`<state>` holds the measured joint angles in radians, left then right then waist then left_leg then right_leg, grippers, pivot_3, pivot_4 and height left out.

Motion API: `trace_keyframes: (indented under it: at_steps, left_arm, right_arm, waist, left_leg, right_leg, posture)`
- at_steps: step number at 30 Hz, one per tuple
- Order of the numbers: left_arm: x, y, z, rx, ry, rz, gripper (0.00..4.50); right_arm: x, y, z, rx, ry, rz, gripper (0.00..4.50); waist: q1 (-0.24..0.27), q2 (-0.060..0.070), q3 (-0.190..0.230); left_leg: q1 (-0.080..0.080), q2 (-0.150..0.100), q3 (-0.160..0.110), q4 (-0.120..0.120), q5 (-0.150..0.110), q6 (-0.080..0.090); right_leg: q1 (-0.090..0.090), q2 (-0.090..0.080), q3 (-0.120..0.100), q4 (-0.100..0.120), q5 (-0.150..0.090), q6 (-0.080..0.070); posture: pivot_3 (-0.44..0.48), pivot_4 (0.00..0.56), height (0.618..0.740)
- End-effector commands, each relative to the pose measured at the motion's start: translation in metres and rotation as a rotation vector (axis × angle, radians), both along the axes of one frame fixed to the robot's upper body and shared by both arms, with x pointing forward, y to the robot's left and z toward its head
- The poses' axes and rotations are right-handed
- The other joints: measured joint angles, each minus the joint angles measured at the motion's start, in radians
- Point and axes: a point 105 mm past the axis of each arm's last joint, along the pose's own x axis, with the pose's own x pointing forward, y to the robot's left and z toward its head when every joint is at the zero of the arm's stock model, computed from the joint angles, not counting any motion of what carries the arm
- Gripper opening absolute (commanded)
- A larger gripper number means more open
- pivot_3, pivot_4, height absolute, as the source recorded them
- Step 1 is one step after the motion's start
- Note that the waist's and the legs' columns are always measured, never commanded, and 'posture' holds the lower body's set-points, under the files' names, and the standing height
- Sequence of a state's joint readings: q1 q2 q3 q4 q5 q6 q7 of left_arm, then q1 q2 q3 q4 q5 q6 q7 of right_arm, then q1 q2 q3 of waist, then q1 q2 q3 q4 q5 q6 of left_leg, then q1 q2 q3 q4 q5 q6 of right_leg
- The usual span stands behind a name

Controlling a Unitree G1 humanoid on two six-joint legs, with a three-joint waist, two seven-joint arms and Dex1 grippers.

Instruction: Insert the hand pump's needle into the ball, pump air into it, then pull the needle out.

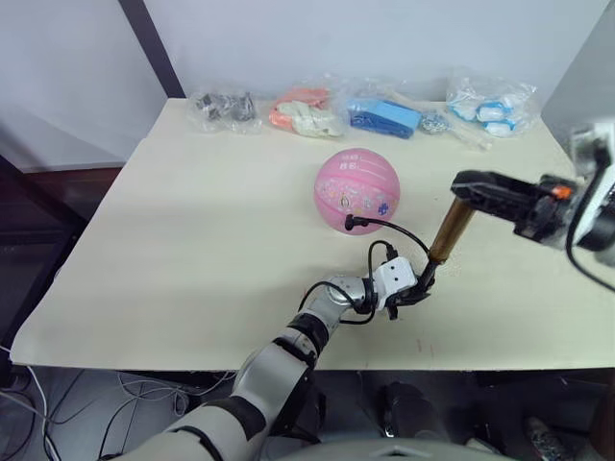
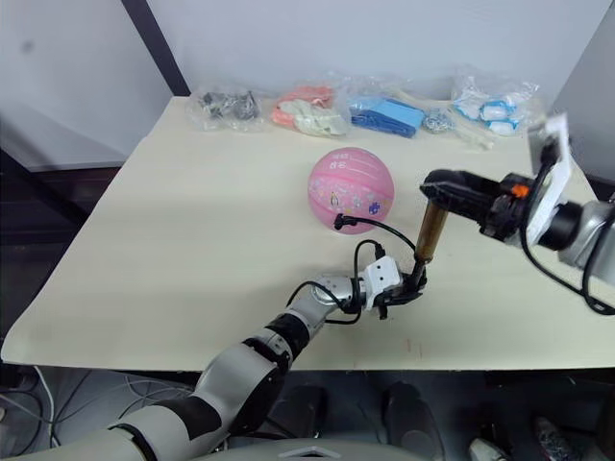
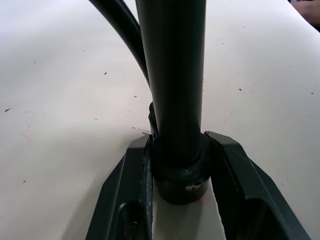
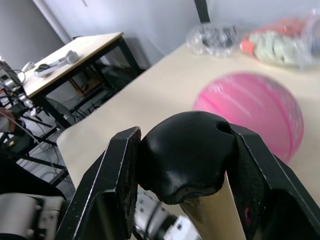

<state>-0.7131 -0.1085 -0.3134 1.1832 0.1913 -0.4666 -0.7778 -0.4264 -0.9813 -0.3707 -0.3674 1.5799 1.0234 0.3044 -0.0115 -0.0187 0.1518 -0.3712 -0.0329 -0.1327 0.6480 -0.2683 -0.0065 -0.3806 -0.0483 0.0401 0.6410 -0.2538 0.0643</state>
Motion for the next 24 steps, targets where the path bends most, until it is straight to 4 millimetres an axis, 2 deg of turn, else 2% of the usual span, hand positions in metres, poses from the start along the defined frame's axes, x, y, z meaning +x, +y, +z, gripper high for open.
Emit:
trace_keyframes:
  at_steps: [1,6,9,12,16,21,24]
  left_arm:
    - [-0.02,0.024,-0.048,0.15,0.143,0.008,1.1]
    - [-0.02,0.025,-0.048,0.15,0.144,0.013,1.1]
    - [-0.02,0.025,-0.048,0.15,0.144,0.014,1.1]
    - [-0.019,0.026,-0.048,0.15,0.145,0.014,1.1]
    - [-0.019,0.026,-0.048,0.151,0.144,0.013,1.1]
    - [-0.018,0.028,-0.047,0.153,0.142,0.016,1.1]
    - [-0.017,0.029,-0.048,0.154,0.142,0.018,1.1]
  right_arm:
    - [-0.008,-0.015,0.06,0.05,-0.191,-0.072,1.94]
    - [-0.012,-0.013,0.088,0.067,-0.244,-0.066,1.94]
    - [-0.011,-0.01,0.084,0.065,-0.229,-0.059,1.94]
    - [-0.002,-0.009,0.054,0.042,-0.16,-0.073,1.94]
    - [0.006,-0.005,-0.017,-0.059,-0.016,-0.081,1.94]
    - [0.009,-0.002,-0.065,-0.022,0.078,-0.084,1.94]
    - [0.01,0.002,-0.088,-0.017,0.119,-0.083,1.94]
  waist:
    - [0.0,0.001,0.001]
    - [0.0,0.002,0.002]
    - [0.001,0.002,0.003]
    - [0.002,0.002,0.002]
    - [0.0,-0.003,-0.001]
    - [-0.005,-0.008,-0.006]
    - [-0.007,-0.009,-0.008]
  left_leg:
    - [-0.001,0.0,0.0,0.0,0.0,0.0]
    - [-0.011,-0.001,0.001,0.003,0.0,0.0]
    - [-0.014,-0.001,0.001,0.003,0.0,0.0]
    - [-0.015,-0.001,0.001,0.003,0.0,0.0]
    - [-0.012,-0.001,0.001,0.003,0.0,0.001]
    - [-0.002,0.0,0.001,0.002,0.0,0.001]
    - [0.008,0.002,0.001,-0.001,-0.001,0.001]
  right_leg:
    - [0.0,0.0,0.0,0.0,0.0,0.0]
    - [-0.012,-0.001,0.002,0.002,0.002,-0.002]
    - [-0.016,-0.001,0.002,0.002,0.003,-0.002]
    - [-0.016,-0.001,0.001,0.002,0.003,-0.002]
    - [-0.013,0.0,0.001,0.002,0.002,-0.002]
    - [-0.003,0.002,0.001,0.002,0.0,0.001]
    - [0.005,0.004,0.001,0.001,-0.001,0.002]
  posture:
    - [0.0,0.15,0.74]
    - [0.0,0.15,0.74]
    - [0.0,0.15,0.74]
    - [0.0,0.15,0.74]
    - [0.0,0.15,0.74]
    - [0.0,0.15,0.74]
    - [0.0,0.15,0.74]
